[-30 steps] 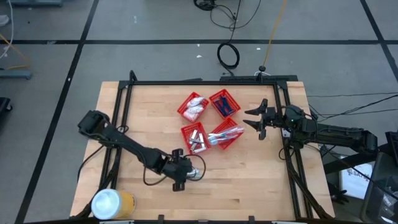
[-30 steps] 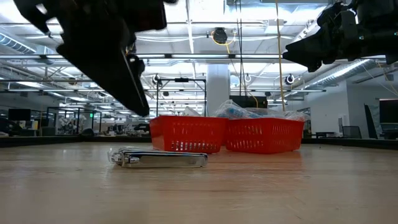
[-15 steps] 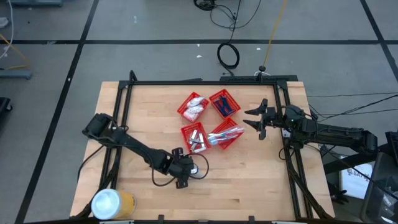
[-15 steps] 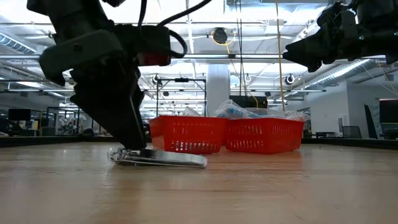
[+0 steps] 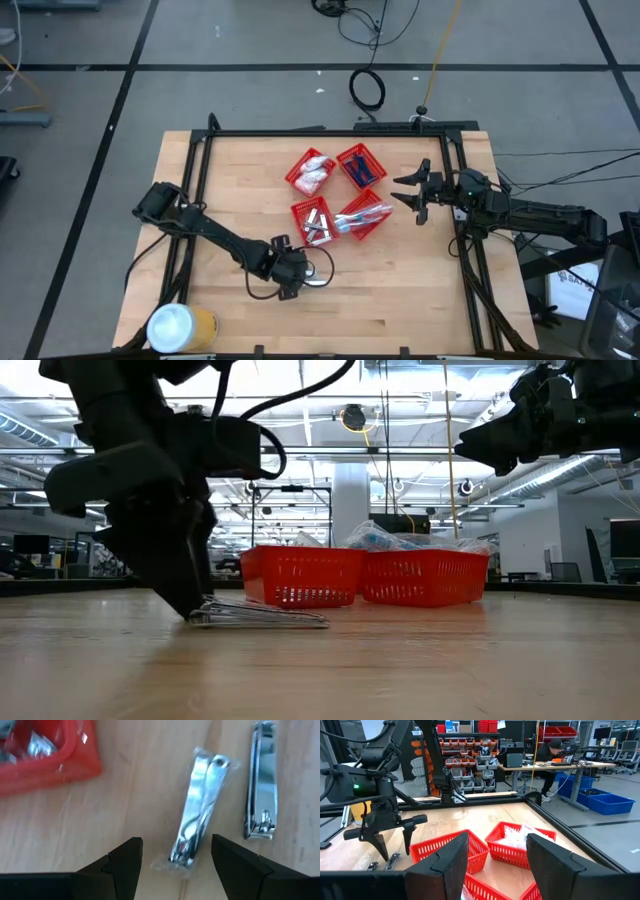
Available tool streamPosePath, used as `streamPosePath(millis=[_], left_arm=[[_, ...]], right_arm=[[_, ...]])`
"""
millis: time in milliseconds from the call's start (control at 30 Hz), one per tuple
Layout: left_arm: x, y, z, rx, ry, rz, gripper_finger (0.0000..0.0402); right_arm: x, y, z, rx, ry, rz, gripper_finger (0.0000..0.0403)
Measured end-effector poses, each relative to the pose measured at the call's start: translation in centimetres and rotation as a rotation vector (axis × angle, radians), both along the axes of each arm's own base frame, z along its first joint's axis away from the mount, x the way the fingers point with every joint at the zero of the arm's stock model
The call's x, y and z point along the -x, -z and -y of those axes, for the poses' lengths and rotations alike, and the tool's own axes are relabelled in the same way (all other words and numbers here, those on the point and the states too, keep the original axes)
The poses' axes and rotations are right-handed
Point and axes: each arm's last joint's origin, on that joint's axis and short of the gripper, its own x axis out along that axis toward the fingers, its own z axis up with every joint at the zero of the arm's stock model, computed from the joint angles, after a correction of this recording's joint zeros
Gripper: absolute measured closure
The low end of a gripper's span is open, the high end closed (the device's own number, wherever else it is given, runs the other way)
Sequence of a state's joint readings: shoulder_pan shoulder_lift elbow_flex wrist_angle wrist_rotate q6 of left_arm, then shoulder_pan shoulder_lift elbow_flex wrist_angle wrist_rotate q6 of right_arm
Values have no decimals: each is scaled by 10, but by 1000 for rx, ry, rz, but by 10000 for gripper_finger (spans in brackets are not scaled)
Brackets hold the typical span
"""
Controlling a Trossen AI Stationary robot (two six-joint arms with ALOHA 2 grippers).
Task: Pick & Place Travel size toiletries
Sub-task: Put the silver nail cutter into the bottom left red bin
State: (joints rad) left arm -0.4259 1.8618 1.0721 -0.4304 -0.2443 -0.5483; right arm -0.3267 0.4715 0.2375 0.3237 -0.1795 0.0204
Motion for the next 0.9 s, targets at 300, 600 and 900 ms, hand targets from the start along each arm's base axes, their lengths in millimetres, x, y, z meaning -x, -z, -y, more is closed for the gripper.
streamPosePath(millis=[300,600,900], left_arm=[[-3,0,0,8,100,10,167],[-1,5,-7,27,92,-7,229],[-4,4,-5,40,150,19,338]], right_arm=[[0,0,0,1,0,-1,216],[0,0,0,1,0,-1,216],[0,0,0,1,0,-1,216]])
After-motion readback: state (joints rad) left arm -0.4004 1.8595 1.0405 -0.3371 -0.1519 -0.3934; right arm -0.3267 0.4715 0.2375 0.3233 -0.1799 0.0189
